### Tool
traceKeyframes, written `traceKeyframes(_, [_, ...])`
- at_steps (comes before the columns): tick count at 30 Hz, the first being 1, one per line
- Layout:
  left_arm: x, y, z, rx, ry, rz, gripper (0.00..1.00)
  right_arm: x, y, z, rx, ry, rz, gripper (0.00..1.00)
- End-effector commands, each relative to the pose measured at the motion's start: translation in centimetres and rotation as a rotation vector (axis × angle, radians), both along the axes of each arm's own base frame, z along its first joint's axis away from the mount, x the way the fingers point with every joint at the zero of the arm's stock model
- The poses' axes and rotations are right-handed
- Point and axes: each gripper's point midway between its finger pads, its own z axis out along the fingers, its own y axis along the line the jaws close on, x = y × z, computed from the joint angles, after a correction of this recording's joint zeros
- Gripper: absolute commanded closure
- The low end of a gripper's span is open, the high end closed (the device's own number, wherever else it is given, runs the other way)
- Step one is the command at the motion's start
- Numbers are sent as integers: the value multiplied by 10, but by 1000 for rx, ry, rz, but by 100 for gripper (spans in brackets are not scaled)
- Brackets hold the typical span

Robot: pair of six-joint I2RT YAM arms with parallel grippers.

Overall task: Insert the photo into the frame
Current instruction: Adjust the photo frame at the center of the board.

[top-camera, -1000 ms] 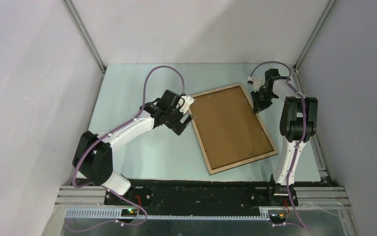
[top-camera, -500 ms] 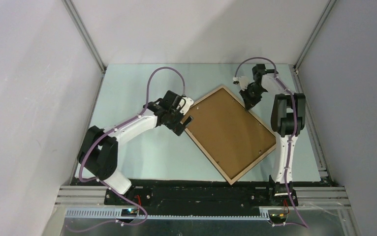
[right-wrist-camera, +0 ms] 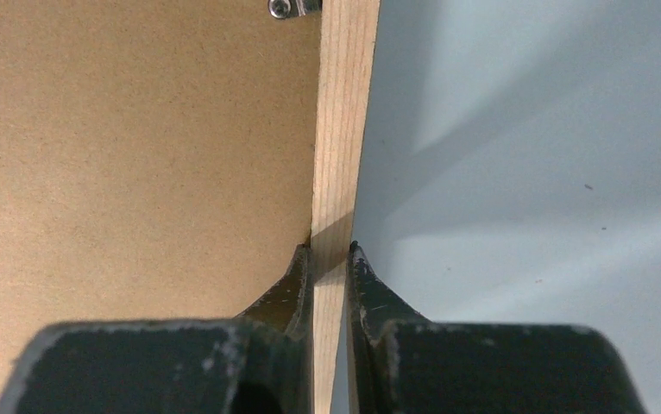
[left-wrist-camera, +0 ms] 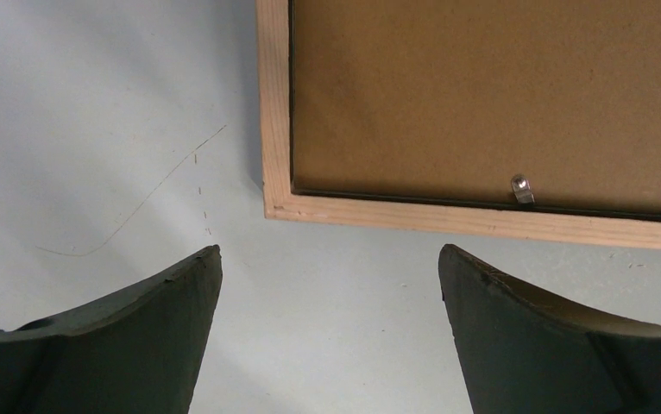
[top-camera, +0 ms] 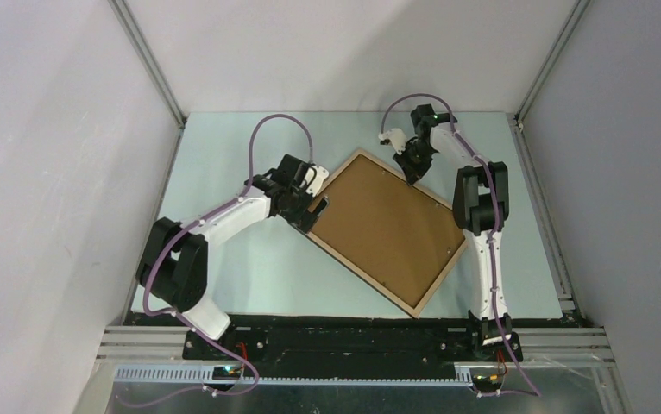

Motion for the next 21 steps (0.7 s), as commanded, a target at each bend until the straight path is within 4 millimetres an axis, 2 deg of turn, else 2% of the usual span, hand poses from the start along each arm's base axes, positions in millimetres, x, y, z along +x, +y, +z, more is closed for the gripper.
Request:
traceKeyframes(1, [17,1,11,-11,-46,42,0,12,33,-5,18,-63,105,100])
traceKeyframes(6, [26,10,11,-8,-49,89,0,10,52,1,35,-84,143,100])
traceKeyframes(11, [44,14,9,-13,-45,122,0,3,76,8,59,-103,180,100])
traceKeyframes(15, [52,8,-1,-18,-13,113,0,-4,90,9,67,-110,202,100])
traceKeyframes(21, [55,0,-21,-36,45,143,0,-11,98,7,77,-104,200,100])
